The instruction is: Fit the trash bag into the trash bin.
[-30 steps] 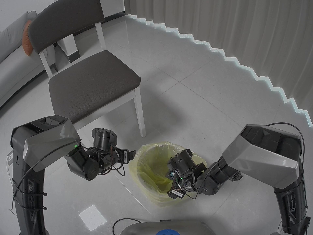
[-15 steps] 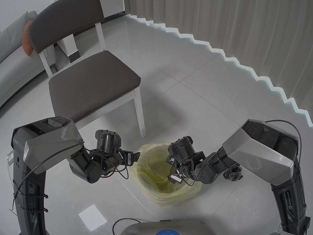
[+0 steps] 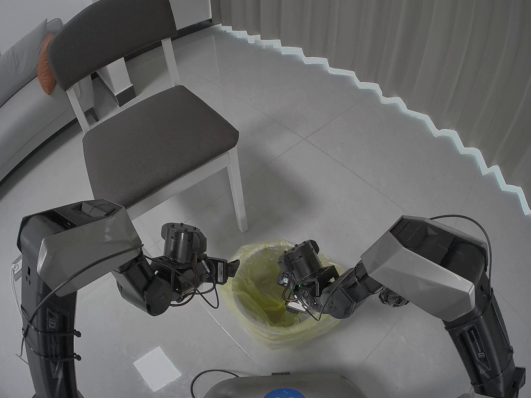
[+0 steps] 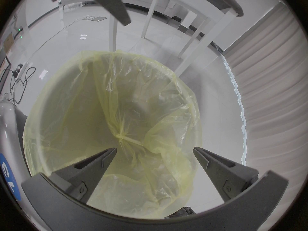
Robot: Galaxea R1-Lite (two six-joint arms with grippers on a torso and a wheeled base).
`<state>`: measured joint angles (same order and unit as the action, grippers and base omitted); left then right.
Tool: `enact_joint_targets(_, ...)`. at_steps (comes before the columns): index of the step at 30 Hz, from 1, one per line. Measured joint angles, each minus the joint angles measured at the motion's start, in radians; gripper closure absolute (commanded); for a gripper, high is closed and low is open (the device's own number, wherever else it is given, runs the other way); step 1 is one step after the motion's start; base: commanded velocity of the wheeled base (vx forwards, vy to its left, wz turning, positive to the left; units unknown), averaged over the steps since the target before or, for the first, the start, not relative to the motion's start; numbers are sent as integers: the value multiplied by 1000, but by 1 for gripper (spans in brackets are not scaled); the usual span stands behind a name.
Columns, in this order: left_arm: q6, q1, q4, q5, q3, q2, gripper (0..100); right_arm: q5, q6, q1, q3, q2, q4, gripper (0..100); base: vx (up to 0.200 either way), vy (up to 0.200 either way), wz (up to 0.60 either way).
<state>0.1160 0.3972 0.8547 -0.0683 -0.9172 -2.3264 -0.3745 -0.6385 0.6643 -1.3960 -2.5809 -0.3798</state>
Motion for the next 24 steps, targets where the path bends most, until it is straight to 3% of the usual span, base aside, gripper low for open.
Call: enact_joint_targets(24, -3, 13, 21, -4, 26, 26, 0, -55, -33, -14, 172, 99, 4, 0, 0, 0, 0)
